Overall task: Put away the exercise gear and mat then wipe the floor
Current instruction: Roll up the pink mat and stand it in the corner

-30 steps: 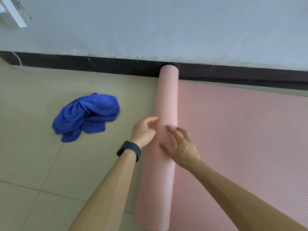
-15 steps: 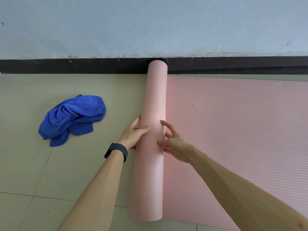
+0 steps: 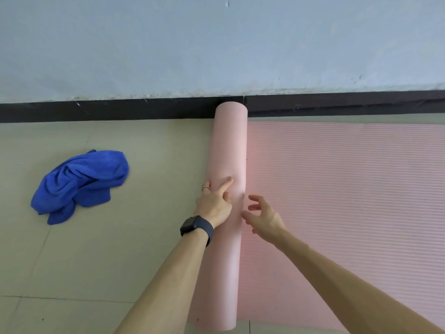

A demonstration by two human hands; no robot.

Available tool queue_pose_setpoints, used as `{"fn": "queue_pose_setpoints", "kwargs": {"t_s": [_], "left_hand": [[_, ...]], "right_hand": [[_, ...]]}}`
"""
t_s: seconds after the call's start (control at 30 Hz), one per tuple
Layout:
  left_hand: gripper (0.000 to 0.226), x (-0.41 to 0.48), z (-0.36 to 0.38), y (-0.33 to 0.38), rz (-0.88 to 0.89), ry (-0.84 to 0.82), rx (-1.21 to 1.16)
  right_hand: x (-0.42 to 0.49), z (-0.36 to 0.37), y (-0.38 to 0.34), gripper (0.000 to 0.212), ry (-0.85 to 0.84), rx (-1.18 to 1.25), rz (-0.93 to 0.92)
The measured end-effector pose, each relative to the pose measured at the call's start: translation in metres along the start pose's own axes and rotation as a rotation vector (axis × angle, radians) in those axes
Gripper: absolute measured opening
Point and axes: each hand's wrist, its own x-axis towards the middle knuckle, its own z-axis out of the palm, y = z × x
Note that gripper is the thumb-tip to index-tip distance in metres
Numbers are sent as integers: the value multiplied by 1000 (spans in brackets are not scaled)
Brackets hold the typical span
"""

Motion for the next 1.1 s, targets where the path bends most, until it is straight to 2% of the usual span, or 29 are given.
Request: {"fn": "queue_pose_setpoints", "kwargs": {"t_s": [0.1, 0.2, 0.27, 0.33, 0.43, 0.5, 0.57, 0.67, 0.77, 0.83, 0.9, 1.0, 1.03, 1.1], "left_hand": [[49, 0, 6, 13, 4, -33, 201], [46, -5, 5, 28, 48, -47, 251], [50, -8, 0, 35, 92, -24, 146], [64, -13, -6, 34, 70, 19, -37], [81, -25, -4, 17, -135, 30, -97], [86, -36, 6, 8, -309, -60, -176], [79, -44, 16, 6, -368, -107, -325], [68, -50, 23, 15, -316, -51, -352], [69, -55, 33, 38, -247, -53, -295], [70, -60, 47, 59, -164, -34, -156], [60, -63, 67, 78, -78, -7, 22], [36, -67, 88, 93, 22, -24, 181], [34, -68, 89, 96, 60, -37, 226], [46, -67, 83, 103, 109, -76, 290]], "right_hand": [[-20, -6, 4, 70, 9, 32, -69], [-38, -3, 13, 82, -66, -87, -132], [-41, -5, 25, 85, -73, -75, -79], [-42, -12, 36, 83, -82, 59, -5], [-42, -17, 43, 81, -103, 173, 53], [-43, -11, 40, 80, -102, 119, 73], [-45, -7, 37, 79, -101, 2, 104], [-47, -17, 38, 73, -81, -122, 147], [-51, -46, 52, 78, -28, -126, 59], [-58, -65, 59, 77, 16, -49, -69], [-64, -80, 62, 68, 31, 8, -152], [-69, -94, 70, 71, 2, -32, -135], [-72, -97, 74, 75, 10, -69, -116], [-76, -103, 80, 77, 52, -184, -110]]}}
